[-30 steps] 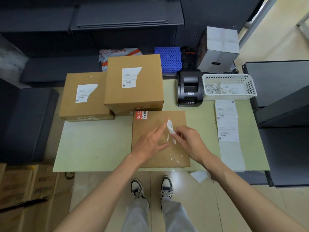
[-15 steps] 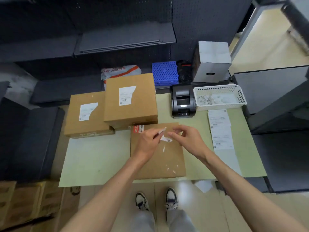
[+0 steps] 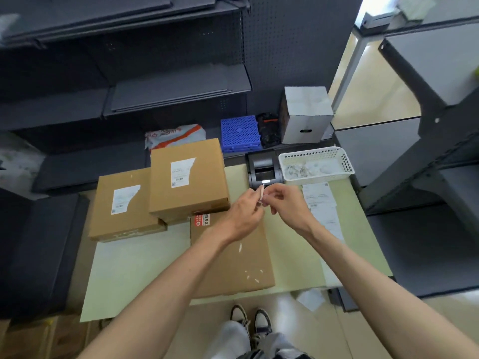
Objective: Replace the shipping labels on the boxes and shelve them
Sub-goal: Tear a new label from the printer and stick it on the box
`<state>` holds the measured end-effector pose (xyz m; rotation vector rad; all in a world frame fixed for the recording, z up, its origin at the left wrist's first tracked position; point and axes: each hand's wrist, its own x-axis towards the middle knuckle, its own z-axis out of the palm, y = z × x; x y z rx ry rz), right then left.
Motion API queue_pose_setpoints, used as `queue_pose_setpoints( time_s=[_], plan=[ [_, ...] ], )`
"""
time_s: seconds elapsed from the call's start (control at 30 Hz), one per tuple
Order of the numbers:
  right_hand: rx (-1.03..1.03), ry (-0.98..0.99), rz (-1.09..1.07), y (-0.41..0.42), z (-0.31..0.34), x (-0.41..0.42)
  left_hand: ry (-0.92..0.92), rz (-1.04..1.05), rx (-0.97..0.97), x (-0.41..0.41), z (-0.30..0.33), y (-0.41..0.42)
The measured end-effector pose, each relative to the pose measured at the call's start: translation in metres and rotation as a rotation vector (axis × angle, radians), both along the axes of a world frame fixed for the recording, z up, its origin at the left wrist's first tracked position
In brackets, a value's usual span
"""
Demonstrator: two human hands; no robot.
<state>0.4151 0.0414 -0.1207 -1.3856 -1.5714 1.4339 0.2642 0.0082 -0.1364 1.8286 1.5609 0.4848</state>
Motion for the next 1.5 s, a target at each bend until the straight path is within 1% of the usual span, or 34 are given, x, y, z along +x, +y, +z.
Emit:
queue_pose_setpoints(
  time_s=[0.13,0.23,0.3,0.4,0.57,0.7,0.77,0.87,0.9,0.97,1.03,1.1,1.2,1.27,1.3,1.4,1.43,1.5],
  plan=[
    [0.008,0.021,0.008,0.003,0.013,0.004,0.014,-0.084,0.056,-0.01,-0.002,0.012],
    [0.015,0.033,-0.002,0.007,0.02,0.007,0.076,-0.119,0.071,-0.018,-0.002,0.016],
    [0.039,-0.015,-0.027,0.012,0.02,0.008,0.094,-0.124,0.099,-0.018,0.0,0.017],
    [0.083,-0.115,0.003,0.016,0.02,0.006,0.088,-0.149,0.135,-0.018,0.002,0.022],
    [0.005,-0.01,-0.062,0.02,0.02,0.0,-0.033,-0.134,0.164,-0.018,0.011,0.032],
    [-0.028,-0.062,-0.104,0.023,0.016,0.004,-0.194,0.005,0.092,-0.013,0.009,0.039],
    [-0.019,-0.056,-0.162,0.024,0.01,0.01,-0.255,0.021,0.08,-0.008,0.014,0.044],
    [-0.004,-0.036,-0.262,0.028,0.005,0.023,-0.372,0.111,0.088,0.002,0.022,0.054],
    [-0.01,-0.017,-0.292,0.03,0.005,0.027,-0.371,0.127,0.098,0.006,0.022,0.058],
    [-0.017,0.036,-0.333,0.035,0.008,0.035,-0.288,0.086,0.128,0.015,0.017,0.066],
    [-0.011,0.067,-0.323,0.042,0.01,0.04,-0.213,0.047,0.139,0.026,0.012,0.074],
    [-0.014,0.087,-0.277,0.05,0.009,0.047,-0.185,0.066,0.15,0.039,0.009,0.081],
    [-0.05,0.058,-0.123,0.065,0.005,0.066,-0.17,0.128,0.167,0.054,0.007,0.091],
    [-0.071,0.063,-0.06,0.075,0.004,0.079,-0.115,0.084,0.179,0.063,0.008,0.097],
    [-0.079,0.066,-0.074,0.079,0.002,0.085,-0.092,0.063,0.179,0.068,0.007,0.101],
    [-0.083,0.077,-0.205,0.094,0.001,0.106,-0.046,0.079,0.146,0.08,0.004,0.114],
    [-0.089,0.075,-0.217,0.098,-0.001,0.113,-0.032,0.073,0.14,0.085,0.003,0.118],
    [-0.131,0.081,-0.143,0.104,-0.005,0.124,-0.03,0.053,0.133,0.096,0.0,0.123]
  ],
)
